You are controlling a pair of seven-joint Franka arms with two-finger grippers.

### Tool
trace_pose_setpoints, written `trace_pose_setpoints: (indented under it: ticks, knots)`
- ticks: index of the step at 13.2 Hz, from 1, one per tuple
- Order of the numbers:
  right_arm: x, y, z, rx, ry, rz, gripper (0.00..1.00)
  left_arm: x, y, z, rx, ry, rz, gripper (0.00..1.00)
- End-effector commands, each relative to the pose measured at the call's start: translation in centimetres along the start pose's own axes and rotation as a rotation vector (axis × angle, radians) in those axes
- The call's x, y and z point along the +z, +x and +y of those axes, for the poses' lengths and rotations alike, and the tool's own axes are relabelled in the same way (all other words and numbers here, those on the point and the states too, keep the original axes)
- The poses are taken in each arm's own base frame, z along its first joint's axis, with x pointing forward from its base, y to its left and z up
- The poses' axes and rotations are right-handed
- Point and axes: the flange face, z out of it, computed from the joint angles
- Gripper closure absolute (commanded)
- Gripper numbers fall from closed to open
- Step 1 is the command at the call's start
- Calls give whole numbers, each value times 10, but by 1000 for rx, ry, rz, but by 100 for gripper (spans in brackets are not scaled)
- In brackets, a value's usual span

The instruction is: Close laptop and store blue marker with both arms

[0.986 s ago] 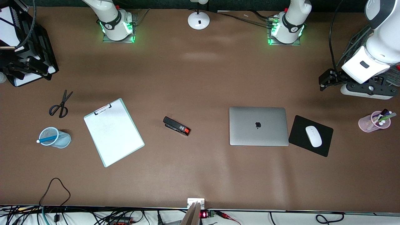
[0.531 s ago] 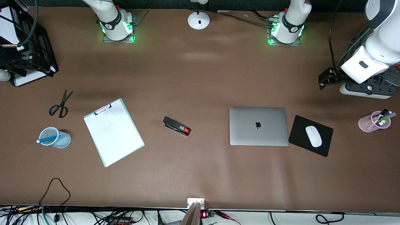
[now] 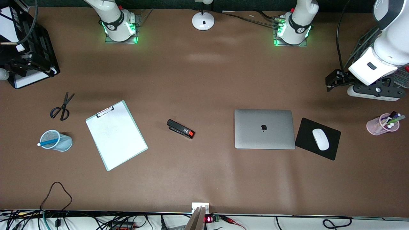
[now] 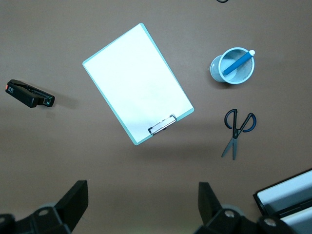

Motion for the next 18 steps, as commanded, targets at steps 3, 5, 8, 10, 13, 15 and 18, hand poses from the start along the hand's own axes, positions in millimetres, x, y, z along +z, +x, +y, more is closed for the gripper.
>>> trace_pose_setpoints:
  ticks: [3,5,8,10,13,15,18]
  knots:
    - [3,-3,-5,5,8,-5,0,-6,3,0,16,-21,-3,0]
    - [3,-4,-5,-12,5,-8,0,-6,3,-1,14,-21,-3,0]
    - [3,-3,-9,-21,0,-6,0,-6,3,-2,13,-21,-3,0]
    - [5,-3,-8,-19,-3,-9,0,-7,3,-2,11,-20,-2,0]
    - [6,-1,-8,-18,-3,-5,0,-6,3,-1,10,-19,-5,0]
    - [6,-1,-7,-16,-3,-6,0,-7,3,-1,7,-19,-3,0]
    - [5,-1,-5,-13,-5,-3,0,-6,3,0,11,-19,-5,0]
